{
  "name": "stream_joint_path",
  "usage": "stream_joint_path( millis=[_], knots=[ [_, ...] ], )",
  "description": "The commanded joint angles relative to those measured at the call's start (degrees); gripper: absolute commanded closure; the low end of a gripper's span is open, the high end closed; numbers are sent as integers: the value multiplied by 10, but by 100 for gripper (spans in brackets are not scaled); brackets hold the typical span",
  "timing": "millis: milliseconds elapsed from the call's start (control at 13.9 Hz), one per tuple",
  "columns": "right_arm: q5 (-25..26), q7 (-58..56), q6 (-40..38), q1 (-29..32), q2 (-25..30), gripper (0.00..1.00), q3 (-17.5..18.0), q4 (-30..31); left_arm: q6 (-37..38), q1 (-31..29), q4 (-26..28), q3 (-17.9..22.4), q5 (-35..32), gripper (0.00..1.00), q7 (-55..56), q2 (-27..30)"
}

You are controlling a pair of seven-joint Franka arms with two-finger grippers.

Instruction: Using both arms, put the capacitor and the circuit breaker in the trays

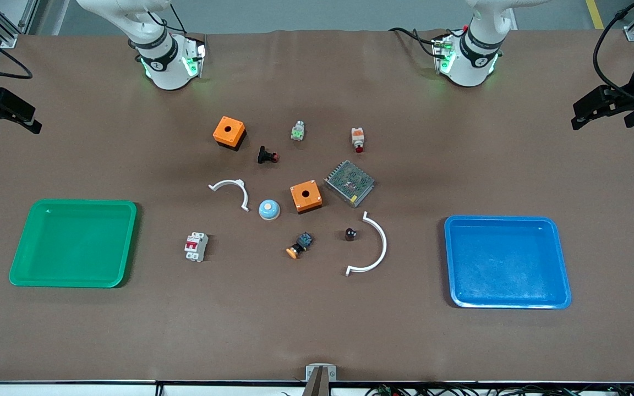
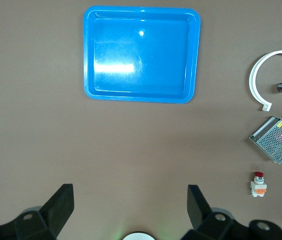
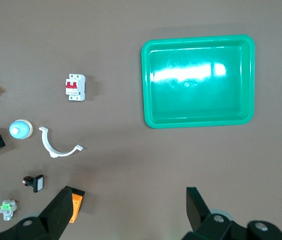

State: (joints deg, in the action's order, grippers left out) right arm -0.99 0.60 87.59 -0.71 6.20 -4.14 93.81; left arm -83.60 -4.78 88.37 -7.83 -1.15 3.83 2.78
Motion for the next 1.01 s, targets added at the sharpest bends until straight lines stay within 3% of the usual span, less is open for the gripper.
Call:
stream_joint_path(
  millis=[0,216,504,936],
  knots=[
    [8,6,-19,14,-13,0,12,-21,8,0,-9,-3,-10,0,-14,-3],
    [8,7,-13,13,-10,0,12,-15,6,0,-11,-3,-6,0,-15,-17],
    [6,8,-9,11,-10,0,12,-13,-12,41,-50,-4,-7,0,-3,-91],
    [8,7,-15,13,-22,0,11,-20,-158,147,-47,-4,-44,0,71,-212]
  ],
)
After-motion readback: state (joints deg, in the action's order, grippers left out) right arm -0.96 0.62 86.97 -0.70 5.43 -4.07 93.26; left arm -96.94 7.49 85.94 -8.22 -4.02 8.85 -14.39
